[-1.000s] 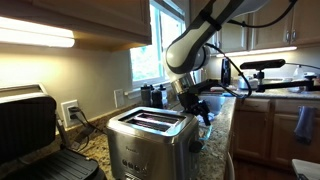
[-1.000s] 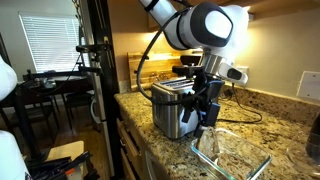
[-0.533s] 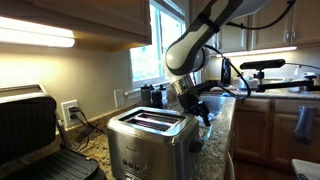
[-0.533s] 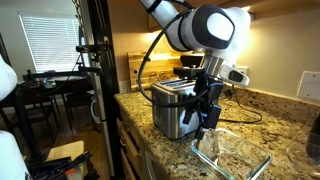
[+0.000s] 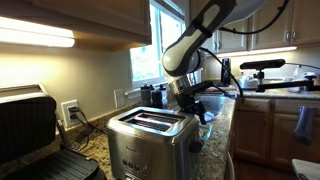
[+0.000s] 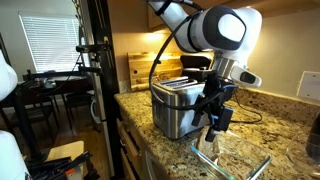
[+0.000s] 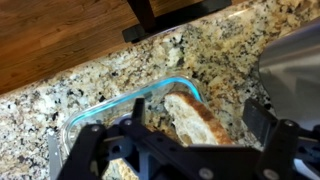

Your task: Put one slice of bread in the toaster

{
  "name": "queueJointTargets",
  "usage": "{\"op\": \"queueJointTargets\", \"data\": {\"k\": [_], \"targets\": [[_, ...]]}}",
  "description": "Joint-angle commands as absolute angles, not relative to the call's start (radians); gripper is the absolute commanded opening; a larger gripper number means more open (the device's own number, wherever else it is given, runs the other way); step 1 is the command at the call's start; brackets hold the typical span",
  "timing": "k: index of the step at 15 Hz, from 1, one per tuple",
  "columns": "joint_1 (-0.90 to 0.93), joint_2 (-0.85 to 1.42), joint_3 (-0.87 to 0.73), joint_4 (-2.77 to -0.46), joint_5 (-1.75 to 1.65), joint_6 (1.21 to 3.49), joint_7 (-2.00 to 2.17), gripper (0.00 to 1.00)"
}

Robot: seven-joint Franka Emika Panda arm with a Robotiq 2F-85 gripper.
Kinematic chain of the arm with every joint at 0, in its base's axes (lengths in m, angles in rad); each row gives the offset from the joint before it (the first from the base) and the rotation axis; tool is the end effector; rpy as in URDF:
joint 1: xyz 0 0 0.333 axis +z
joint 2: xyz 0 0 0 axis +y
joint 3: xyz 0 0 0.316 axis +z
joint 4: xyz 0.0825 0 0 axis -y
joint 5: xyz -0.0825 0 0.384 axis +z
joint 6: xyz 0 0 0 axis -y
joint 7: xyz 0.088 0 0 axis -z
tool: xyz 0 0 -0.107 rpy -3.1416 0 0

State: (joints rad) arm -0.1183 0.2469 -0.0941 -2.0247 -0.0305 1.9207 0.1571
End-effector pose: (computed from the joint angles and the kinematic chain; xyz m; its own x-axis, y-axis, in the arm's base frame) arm 0.5372 -0.1171 0.3046 0.8785 -0.3440 -0.3316 -0.3301 -0.9387 0.0994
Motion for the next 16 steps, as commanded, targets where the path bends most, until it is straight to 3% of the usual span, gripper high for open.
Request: {"op": "queueJointTargets", "data": {"k": [1,13,14,16], "targets": [[-0.120,0.280,-0.105,-1.971,-0.013,1.898,0.136,1.00],[-0.122,0.337,-0.109,-1.917,-0.013,1.897,0.138,1.00],[-0.122,0.335,-0.109,-1.918,-0.012,1.900,0.139,0.75],[-0.123,0.333,-0.111,-1.917,-0.012,1.899,0.139,0.67]]}}
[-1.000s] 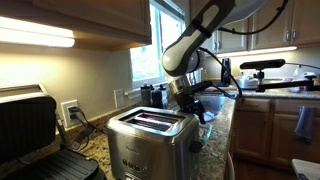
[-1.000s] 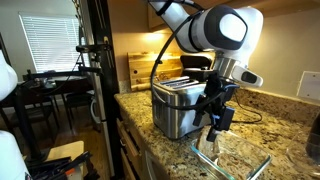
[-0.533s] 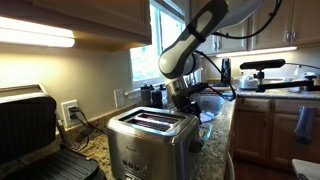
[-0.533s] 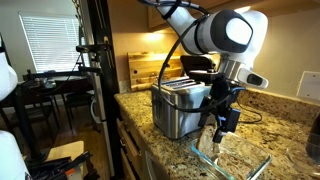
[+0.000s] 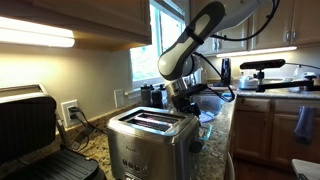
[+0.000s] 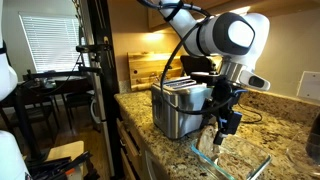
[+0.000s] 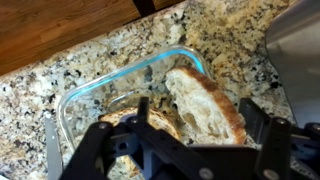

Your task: Put one slice of bread in the toaster

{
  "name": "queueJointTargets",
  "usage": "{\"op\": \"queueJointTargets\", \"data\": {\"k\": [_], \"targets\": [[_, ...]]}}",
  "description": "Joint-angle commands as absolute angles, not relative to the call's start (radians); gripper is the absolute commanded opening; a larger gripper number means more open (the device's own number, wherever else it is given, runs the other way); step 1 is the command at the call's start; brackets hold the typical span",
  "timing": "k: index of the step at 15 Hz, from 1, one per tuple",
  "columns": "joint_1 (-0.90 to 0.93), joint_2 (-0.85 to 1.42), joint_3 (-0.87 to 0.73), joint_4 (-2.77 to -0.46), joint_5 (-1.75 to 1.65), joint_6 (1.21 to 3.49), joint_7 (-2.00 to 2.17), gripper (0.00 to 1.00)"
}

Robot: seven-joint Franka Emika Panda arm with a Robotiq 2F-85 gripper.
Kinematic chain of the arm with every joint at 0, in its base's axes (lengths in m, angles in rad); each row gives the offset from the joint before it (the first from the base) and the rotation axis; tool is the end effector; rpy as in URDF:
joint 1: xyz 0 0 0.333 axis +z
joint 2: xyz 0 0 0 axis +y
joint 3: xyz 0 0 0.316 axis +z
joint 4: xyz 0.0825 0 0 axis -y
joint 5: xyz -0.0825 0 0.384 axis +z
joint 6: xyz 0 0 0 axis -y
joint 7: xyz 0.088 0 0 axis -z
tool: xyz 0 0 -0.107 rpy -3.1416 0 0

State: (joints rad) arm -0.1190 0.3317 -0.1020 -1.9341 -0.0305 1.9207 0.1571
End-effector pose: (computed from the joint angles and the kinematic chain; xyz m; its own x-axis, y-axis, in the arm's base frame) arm 0.5613 -0.1264 0.2929 0.8778 -0.3527 -0.3241 -0.3359 -0.9356 0.1086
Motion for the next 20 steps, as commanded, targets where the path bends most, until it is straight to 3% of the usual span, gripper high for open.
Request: {"op": "queueJointTargets", "data": {"k": [1,9,11,20], "targets": [[-0.124,0.333,-0.111,-1.917,-0.012,1.899,0.139,0.60],[-0.124,0.331,-0.116,-1.919,-0.013,1.902,0.140,0.08],[-0.124,0.326,-0.117,-1.923,-0.015,1.904,0.141,0.04],[-0.104,0.201,-0.113,-1.997,-0.039,1.937,0.156,0.08]]}}
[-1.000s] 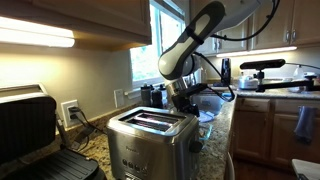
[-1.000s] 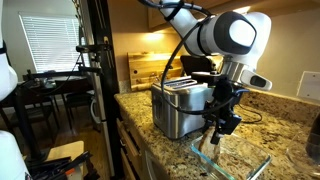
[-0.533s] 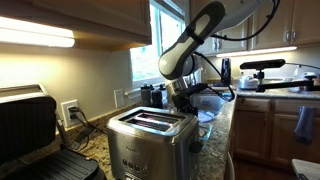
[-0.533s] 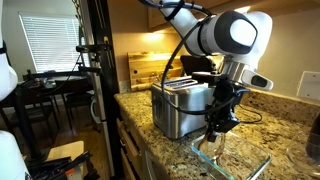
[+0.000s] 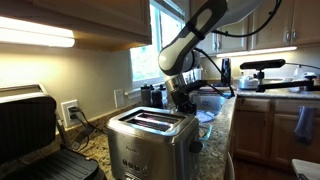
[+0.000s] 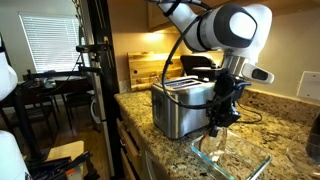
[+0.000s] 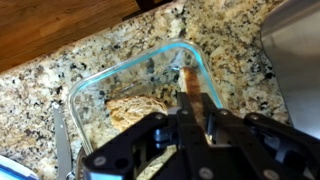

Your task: Put one slice of bread in the toaster

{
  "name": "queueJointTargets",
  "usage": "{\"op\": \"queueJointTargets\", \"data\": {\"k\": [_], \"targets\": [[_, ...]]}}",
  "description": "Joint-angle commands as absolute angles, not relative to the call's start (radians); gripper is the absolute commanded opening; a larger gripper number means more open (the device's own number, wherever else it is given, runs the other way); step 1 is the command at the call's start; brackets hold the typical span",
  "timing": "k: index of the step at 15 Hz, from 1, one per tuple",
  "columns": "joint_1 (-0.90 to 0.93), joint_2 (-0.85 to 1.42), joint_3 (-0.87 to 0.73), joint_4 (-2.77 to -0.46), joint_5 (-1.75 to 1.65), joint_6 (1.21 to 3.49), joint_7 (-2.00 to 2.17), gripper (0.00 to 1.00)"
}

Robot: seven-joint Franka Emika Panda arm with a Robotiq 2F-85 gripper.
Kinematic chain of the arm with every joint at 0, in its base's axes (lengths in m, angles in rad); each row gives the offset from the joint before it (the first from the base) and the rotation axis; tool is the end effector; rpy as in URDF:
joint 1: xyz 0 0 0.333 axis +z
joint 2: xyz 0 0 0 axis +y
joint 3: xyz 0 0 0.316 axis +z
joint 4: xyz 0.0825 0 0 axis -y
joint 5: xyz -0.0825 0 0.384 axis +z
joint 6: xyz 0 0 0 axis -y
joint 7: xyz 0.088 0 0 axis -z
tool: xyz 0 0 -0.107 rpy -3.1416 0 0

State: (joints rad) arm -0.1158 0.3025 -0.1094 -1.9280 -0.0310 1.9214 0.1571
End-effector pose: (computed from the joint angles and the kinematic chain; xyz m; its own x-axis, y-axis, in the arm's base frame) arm 0.5636 -0.1291 0.3123 0.8875 -0.3579 -0.2902 -0.3427 -0.9337 0.1037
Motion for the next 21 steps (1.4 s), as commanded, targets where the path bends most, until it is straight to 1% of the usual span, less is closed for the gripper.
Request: {"op": "queueJointTargets", "data": {"k": [1,6,21], "targets": [[-0.101,0.178,-0.112,-2.007,-0.042,1.940,0.158,0.08],[-0.094,0.062,-0.105,-2.045,-0.047,1.944,0.158,0.08],[-0.091,-0.183,-0.062,-2.121,-0.060,1.941,0.158,0.08]]}}
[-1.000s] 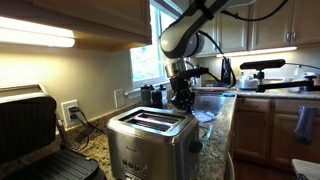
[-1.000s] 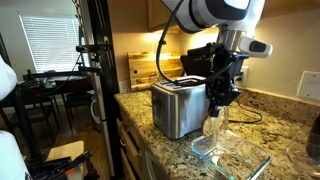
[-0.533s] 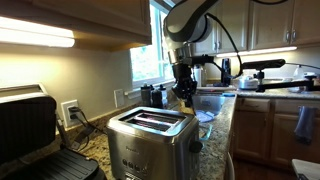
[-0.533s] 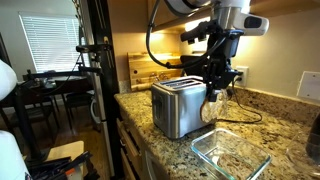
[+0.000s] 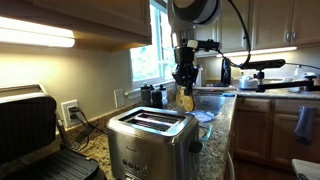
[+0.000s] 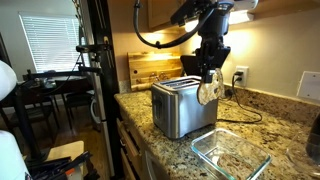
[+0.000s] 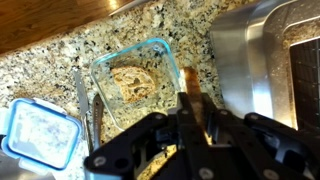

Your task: Put one slice of bread in the toaster

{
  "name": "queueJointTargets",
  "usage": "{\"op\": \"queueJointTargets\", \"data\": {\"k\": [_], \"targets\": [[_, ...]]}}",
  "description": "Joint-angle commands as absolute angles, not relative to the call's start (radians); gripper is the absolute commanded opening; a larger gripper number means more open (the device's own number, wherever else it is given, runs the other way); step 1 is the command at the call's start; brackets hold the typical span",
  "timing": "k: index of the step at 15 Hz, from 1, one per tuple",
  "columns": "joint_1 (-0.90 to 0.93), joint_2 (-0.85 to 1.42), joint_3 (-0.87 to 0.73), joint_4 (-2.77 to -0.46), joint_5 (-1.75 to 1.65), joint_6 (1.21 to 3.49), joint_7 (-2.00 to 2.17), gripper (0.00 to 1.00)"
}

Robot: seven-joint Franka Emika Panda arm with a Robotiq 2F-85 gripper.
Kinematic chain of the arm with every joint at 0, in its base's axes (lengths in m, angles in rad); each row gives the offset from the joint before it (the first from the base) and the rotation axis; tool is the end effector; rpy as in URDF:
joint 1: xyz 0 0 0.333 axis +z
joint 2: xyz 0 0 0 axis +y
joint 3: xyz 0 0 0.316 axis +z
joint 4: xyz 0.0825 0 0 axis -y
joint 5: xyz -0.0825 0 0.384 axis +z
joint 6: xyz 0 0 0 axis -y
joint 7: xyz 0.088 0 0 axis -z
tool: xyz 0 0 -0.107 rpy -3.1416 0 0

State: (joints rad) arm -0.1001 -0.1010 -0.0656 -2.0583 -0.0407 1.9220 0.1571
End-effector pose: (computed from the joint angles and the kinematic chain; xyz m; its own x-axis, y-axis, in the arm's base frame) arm 0.5135 -0.0896 0.4773 0.9524 -0.3032 -0.0304 -0.3021 -0.9526 0.0363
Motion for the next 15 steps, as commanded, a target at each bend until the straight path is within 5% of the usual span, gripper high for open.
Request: {"op": "queueJointTargets", "data": {"k": [1,15], "targets": [[-0.090,-0.192,-0.058,-2.122,-0.060,1.940,0.158,0.08],[-0.048,-0.242,0.011,-2.113,-0.062,1.924,0.176,0.07]]}}
